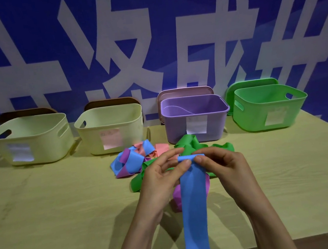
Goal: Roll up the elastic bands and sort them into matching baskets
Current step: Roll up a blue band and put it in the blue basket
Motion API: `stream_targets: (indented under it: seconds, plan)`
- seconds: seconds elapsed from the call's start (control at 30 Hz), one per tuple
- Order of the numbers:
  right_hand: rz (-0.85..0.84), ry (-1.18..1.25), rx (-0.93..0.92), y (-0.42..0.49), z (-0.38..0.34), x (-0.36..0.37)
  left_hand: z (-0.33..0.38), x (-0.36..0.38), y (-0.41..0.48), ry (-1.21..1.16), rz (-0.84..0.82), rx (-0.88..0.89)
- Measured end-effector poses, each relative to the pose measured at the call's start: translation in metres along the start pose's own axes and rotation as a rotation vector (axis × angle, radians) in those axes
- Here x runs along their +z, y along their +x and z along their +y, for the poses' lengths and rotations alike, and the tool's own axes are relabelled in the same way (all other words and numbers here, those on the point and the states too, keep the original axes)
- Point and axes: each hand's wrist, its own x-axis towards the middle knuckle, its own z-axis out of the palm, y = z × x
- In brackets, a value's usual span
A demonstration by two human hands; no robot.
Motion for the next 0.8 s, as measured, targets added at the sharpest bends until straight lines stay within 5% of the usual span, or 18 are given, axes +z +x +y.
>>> stream_targets:
  seconds: [0.33, 0.8]
  plan:
    - [-0.037, 0.052, -0.034, -0.0007, -0.0049, -0.0016, 0.0034, -0.0048, -0.0014, -0.066, -0.107, -0.019]
    - [-0.091, 0.022, -0.008, -0.0023, -0.0067, 0.0034, 0.0012, -0.0004, -0.0018, -0.03, 0.06, 0.108]
